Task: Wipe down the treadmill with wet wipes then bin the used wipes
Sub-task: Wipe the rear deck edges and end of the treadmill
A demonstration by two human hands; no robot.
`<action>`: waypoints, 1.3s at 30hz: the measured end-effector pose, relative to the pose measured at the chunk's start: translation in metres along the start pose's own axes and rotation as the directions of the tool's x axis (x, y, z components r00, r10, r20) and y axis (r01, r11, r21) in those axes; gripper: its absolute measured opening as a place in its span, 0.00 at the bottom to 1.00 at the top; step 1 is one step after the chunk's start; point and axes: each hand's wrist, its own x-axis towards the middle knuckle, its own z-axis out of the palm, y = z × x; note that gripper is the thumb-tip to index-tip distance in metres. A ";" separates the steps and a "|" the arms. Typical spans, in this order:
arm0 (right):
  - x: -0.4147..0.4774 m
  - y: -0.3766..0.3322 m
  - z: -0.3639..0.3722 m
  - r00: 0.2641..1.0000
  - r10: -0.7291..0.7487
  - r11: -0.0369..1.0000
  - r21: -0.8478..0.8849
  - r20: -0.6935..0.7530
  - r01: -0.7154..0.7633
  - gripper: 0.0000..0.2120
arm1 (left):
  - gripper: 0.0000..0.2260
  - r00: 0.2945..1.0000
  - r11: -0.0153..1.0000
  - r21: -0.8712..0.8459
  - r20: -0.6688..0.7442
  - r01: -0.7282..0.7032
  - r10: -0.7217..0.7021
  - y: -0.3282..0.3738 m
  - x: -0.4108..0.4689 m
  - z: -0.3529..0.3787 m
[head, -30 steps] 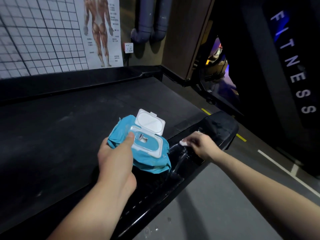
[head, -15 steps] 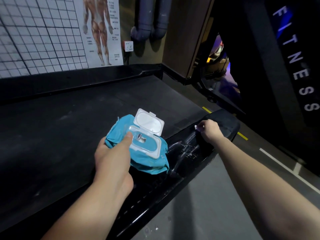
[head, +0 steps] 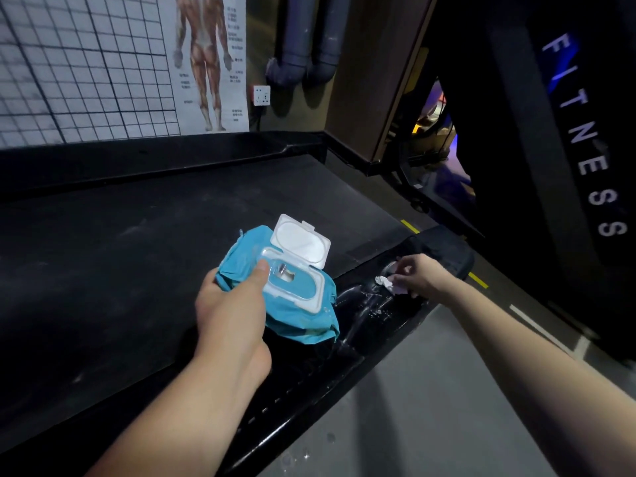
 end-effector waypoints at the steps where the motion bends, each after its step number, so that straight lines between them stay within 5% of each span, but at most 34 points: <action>1: 0.003 0.006 0.001 0.996 -0.046 0.992 -0.124 -0.078 0.036 0.04 | 0.10 1.000 1.000 0.000 0.001 0.002 -0.002 0.000 0.000 0.000; 6: -0.007 0.007 0.002 0.973 -0.220 0.965 -0.164 -0.072 0.206 0.11 | 0.10 1.000 1.000 -0.002 0.011 -0.005 0.005 0.000 0.001 0.000; 11: -0.011 0.016 0.001 0.956 -0.292 0.923 -0.257 0.014 0.285 0.04 | 0.12 1.000 1.000 0.003 0.021 -0.011 0.011 0.000 0.001 0.001; 17: 0.015 0.010 -0.006 0.926 -0.140 0.990 -0.058 -0.350 0.128 0.08 | 0.11 1.000 1.000 0.020 0.010 -0.007 0.007 -0.001 0.000 0.001; 20: 0.030 0.015 -0.002 0.906 0.009 0.998 0.060 -0.423 0.018 0.08 | 0.10 1.000 0.999 0.025 0.005 -0.022 0.022 -0.001 -0.001 0.001; 29: 0.030 0.005 0.012 0.974 -0.054 0.986 -0.165 -0.219 0.018 0.07 | 0.10 1.000 0.999 0.039 0.008 -0.017 0.017 -0.002 -0.003 0.001; 32: 0.013 -0.005 0.002 0.992 -0.130 0.970 -0.208 0.009 0.129 0.03 | 0.10 1.000 0.999 0.031 0.023 -0.014 0.014 -0.001 -0.004 0.002; 35: 0.001 -0.012 -0.015 0.948 -0.113 0.992 -0.014 0.297 0.123 0.03 | 0.10 1.000 1.000 0.023 0.024 -0.021 0.021 0.000 -0.004 0.002; 37: 0.003 -0.011 -0.024 0.980 -0.077 0.990 0.132 0.186 0.052 0.02 | 0.10 0.999 0.999 0.025 0.013 -0.029 0.029 0.000 -0.004 0.002; 39: 0.014 -0.005 -0.028 0.994 0.006 0.991 0.131 -0.108 0.008 0.03 | 0.10 0.999 0.999 0.028 0.008 -0.035 0.035 0.000 -0.004 0.002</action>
